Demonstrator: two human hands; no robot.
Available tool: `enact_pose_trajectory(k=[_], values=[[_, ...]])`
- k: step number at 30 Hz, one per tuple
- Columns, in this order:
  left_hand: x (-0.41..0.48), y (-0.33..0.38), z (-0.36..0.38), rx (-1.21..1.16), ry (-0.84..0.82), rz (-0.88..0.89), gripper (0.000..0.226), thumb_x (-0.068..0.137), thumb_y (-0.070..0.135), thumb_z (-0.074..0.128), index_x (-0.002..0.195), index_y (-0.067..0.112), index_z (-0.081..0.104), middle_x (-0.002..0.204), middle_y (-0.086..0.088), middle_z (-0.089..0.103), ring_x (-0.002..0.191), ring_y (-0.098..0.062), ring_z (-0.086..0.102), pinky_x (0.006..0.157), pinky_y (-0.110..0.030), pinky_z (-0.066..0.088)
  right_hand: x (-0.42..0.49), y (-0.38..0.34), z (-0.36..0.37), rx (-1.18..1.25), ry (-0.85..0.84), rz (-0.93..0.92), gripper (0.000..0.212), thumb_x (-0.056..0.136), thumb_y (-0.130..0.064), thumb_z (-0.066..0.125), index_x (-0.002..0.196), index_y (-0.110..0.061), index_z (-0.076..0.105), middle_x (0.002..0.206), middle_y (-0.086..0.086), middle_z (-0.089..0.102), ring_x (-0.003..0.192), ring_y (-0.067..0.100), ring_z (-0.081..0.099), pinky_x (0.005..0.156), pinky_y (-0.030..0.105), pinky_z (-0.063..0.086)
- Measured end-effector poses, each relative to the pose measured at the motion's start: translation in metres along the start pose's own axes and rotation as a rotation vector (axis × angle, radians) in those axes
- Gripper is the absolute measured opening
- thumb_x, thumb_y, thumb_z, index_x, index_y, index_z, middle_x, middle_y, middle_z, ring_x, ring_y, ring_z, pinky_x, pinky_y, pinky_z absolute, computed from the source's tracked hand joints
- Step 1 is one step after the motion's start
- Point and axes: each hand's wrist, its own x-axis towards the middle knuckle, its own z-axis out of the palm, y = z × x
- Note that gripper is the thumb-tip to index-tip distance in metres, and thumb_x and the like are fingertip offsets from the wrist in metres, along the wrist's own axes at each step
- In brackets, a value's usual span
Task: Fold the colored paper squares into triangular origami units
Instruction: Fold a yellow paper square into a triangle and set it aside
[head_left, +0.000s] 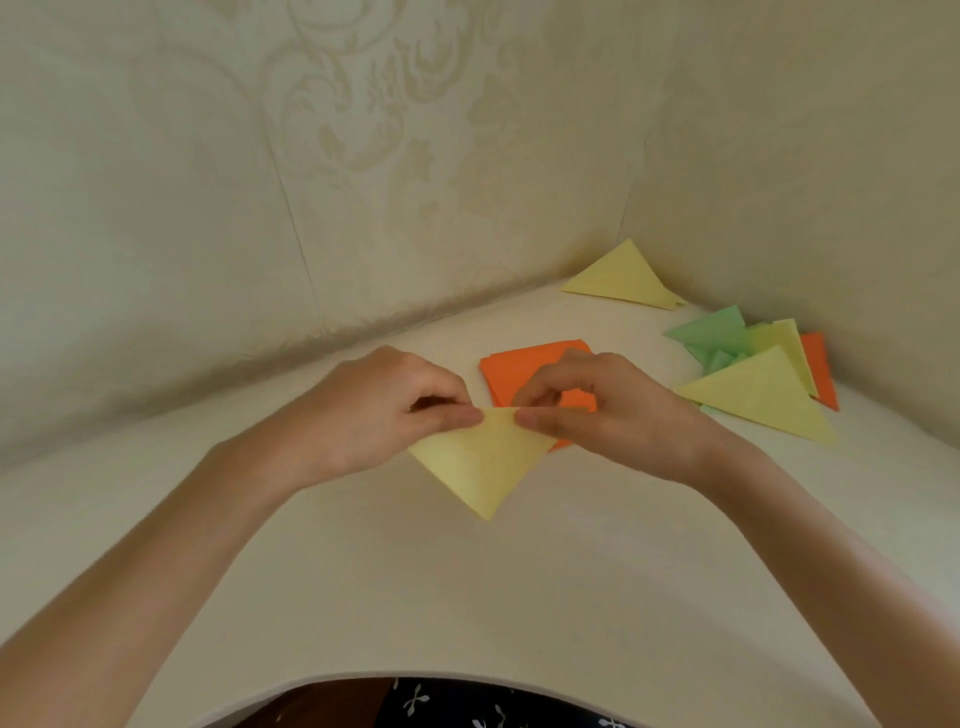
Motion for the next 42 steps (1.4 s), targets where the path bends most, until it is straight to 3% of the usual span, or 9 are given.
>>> enact_pose_trajectory(k=[5, 13, 19, 23, 26, 29, 31, 36, 42], values=[[-0.002, 0.006, 0.007, 0.083, 0.017, 0.058, 0.036, 0.079, 0.068, 0.033, 0.091, 0.04, 0.05, 0.073, 0.015, 0.056, 0.064, -0.009, 0.053, 0.056, -0.025, 0.042, 0.006, 0.0, -0.008, -0.252, 0.012, -0.072, 0.01, 0.087, -0.021, 0.066, 0.082, -0.018, 0.074, 0.072, -0.009, 0.059, 0.074, 0.002, 0.051, 0.068, 0.02, 0.04], [-0.007, 0.002, 0.013, -0.12, 0.092, -0.023, 0.044, 0.088, 0.062, 0.043, 0.079, 0.023, 0.061, 0.058, 0.004, 0.047, 0.052, -0.012, 0.046, 0.058, -0.034, 0.046, -0.007, 0.028, -0.023, 0.104, 0.141, 0.004, 0.013, 0.084, -0.008, 0.066, 0.074, -0.013, 0.073, 0.069, -0.001, 0.07, 0.072, 0.003, 0.06, 0.076, 0.016, 0.045], [-0.006, 0.009, 0.021, -0.375, 0.362, -0.114, 0.033, 0.086, 0.047, 0.047, 0.079, 0.019, 0.063, 0.052, 0.004, 0.041, 0.043, -0.008, 0.039, 0.046, -0.016, 0.031, -0.006, 0.036, -0.022, 0.416, 0.572, 0.119, 0.02, 0.092, -0.016, 0.056, 0.079, -0.011, 0.07, 0.068, -0.003, 0.068, 0.072, 0.005, 0.06, 0.07, 0.019, 0.043], [0.006, 0.026, 0.046, -0.421, 0.547, -0.16, 0.031, 0.096, 0.028, 0.048, 0.075, 0.008, 0.059, 0.039, 0.007, 0.039, 0.037, -0.009, 0.037, 0.043, -0.017, 0.025, -0.003, 0.023, 0.015, 0.551, 0.362, 0.255, 0.052, 0.09, -0.05, 0.051, 0.099, -0.001, 0.065, 0.092, 0.024, 0.067, 0.079, 0.034, 0.066, 0.069, 0.046, 0.053], [0.012, 0.034, 0.065, -0.412, 0.543, -0.184, 0.044, 0.098, 0.038, 0.044, 0.07, 0.005, 0.056, 0.04, 0.002, 0.048, 0.039, -0.011, 0.044, 0.045, -0.019, 0.032, -0.002, 0.018, 0.025, 0.582, 0.428, 0.236, 0.033, 0.097, -0.023, 0.05, 0.104, 0.008, 0.059, 0.102, 0.032, 0.06, 0.081, 0.045, 0.064, 0.072, 0.06, 0.053], [0.017, 0.03, 0.062, -0.49, 0.487, -0.224, 0.062, 0.089, 0.059, 0.039, 0.064, 0.008, 0.063, 0.058, 0.0, 0.065, 0.056, -0.011, 0.058, 0.058, -0.022, 0.042, -0.008, 0.024, 0.013, 0.505, 0.373, 0.202, 0.022, 0.095, -0.012, 0.053, 0.097, 0.008, 0.061, 0.085, 0.019, 0.062, 0.069, 0.022, 0.064, 0.062, 0.036, 0.055], [0.026, 0.026, 0.053, -0.601, 0.515, -0.224, 0.061, 0.083, 0.065, 0.041, 0.066, 0.011, 0.065, 0.063, 0.004, 0.066, 0.061, -0.007, 0.06, 0.061, -0.016, 0.043, -0.012, 0.027, 0.008, 0.399, 0.278, 0.209, 0.026, 0.092, -0.014, 0.058, 0.086, 0.01, 0.06, 0.072, 0.01, 0.053, 0.064, 0.014, 0.051, 0.06, 0.022, 0.041], [0.047, 0.042, 0.061, -0.319, 0.675, -0.255, 0.048, 0.098, 0.04, 0.044, 0.06, 0.011, 0.037, 0.05, 0.002, 0.038, 0.049, -0.017, 0.036, 0.052, -0.035, 0.028, -0.014, 0.022, 0.018, 0.392, 0.244, 0.176, 0.039, 0.099, -0.017, 0.046, 0.061, -0.008, 0.051, 0.051, -0.01, 0.05, 0.052, 0.005, 0.044, 0.056, 0.016, 0.035], [0.056, 0.035, 0.066, -0.183, 0.933, -0.371, 0.037, 0.102, 0.031, 0.034, 0.071, 0.011, 0.038, 0.056, 0.007, 0.038, 0.059, -0.025, 0.04, 0.057, -0.034, 0.021, -0.02, 0.028, 0.012, 0.455, 0.447, 0.165, 0.029, 0.097, -0.005, 0.045, 0.074, -0.003, 0.063, 0.064, 0.003, 0.069, 0.057, 0.009, 0.061, 0.061, 0.017, 0.044]])
